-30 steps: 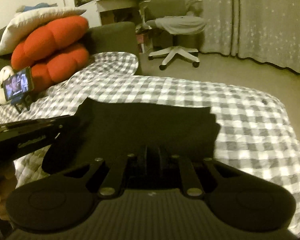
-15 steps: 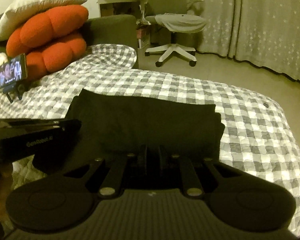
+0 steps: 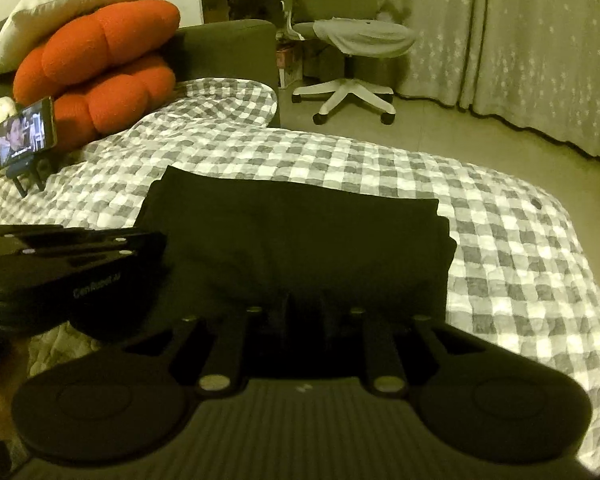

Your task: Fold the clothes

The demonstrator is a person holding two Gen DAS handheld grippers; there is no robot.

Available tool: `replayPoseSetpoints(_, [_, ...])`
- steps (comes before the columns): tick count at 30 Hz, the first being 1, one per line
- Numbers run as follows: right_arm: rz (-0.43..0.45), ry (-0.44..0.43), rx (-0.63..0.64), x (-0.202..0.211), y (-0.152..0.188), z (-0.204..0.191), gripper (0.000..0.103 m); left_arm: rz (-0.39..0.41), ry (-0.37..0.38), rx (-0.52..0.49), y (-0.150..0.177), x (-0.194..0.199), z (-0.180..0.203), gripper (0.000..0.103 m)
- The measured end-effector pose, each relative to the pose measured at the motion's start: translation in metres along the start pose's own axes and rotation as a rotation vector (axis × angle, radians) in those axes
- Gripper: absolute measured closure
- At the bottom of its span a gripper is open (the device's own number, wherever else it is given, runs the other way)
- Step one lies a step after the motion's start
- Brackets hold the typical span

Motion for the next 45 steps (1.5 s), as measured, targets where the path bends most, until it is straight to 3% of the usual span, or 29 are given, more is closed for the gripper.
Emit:
replayPoseSetpoints(20, [-0.004,0.0,0.005,0.001,0.0,-0.001,0.075,-0.024,0.007,0.015,0.0,-0.001,-0.006,0.089])
replayPoseSetpoints(22, [0.011,-0.002,0.001,0.004,0.0,-0.001,0.075,-0.036,0.002,0.017,-0.001,0.002,-0.006,0.084])
replayPoseSetpoints(24, [0.024,-0.004,-0.012,0.007,-0.002,0.002,0.075,-0.039,0.015,0.024,-0.001,0.011,-0.006,0.07])
replayPoseSetpoints(35, [0.037,-0.065,-0.053,0.024,-0.003,0.0,0.075,-0.03,0.059,-0.018,0.011,0.027,0.01,0.07])
replayPoseSetpoints(39, [-0.008,-0.059,-0.058,0.014,0.004,0.002,0.074,-0.046,0.057,-0.006,0.013,0.022,0.009,0.07])
replayPoseSetpoints(45, [-0.008,-0.032,-0.028,0.009,0.005,-0.001,0.074,-0.062,0.061,0.012,0.014,0.019,0.006,0.07])
Point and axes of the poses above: each gripper's, at about its wrist camera, not at the fingertips, and x roughly against the way its jaws point, z to its right, y to its underside, the point moved 4 cm from there along -x, roughly the way its jaws point, and after that the axes turned 12 degrees about -y, right-handed, at the moved point
